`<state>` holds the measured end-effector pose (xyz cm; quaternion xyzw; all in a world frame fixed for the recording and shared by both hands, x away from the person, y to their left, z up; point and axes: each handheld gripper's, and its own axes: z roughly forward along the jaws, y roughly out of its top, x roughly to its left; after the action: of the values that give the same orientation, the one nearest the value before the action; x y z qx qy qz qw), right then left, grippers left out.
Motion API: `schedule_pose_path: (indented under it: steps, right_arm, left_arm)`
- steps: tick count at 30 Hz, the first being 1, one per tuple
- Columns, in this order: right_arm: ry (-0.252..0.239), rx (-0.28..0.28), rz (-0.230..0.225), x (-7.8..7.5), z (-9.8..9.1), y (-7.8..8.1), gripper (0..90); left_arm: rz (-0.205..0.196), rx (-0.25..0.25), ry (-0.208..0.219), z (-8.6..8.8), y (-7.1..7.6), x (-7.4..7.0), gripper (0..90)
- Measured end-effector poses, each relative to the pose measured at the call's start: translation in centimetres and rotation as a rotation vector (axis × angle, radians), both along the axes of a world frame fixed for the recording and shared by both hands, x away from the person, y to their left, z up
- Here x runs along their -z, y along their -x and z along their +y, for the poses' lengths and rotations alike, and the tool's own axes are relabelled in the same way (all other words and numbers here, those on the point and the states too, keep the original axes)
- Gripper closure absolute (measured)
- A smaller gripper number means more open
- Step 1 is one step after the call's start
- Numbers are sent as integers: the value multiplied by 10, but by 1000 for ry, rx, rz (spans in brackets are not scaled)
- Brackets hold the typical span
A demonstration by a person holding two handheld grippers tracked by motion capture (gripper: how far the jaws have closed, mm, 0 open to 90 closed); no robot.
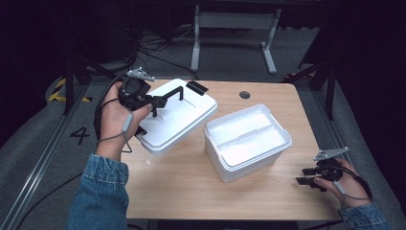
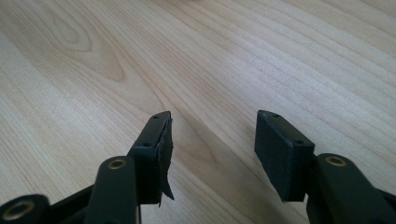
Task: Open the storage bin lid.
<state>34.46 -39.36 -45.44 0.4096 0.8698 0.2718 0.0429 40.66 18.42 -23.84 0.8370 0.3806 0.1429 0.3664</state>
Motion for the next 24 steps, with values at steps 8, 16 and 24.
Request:
schedule_pose_path:
  steps: [8,16,24]
  right_arm:
    - [2,-1,-1,0,1,0,473]
    - [1,-3,5,2,0,1,470]
    - [6,0,8,2,0,2,466]
  left_arm:
    - [13,-80,-11,21,-7,13,842]
    - [43,-136,-10,34,-15,30,843]
    - [83,-165,-10,42,-24,55,842]
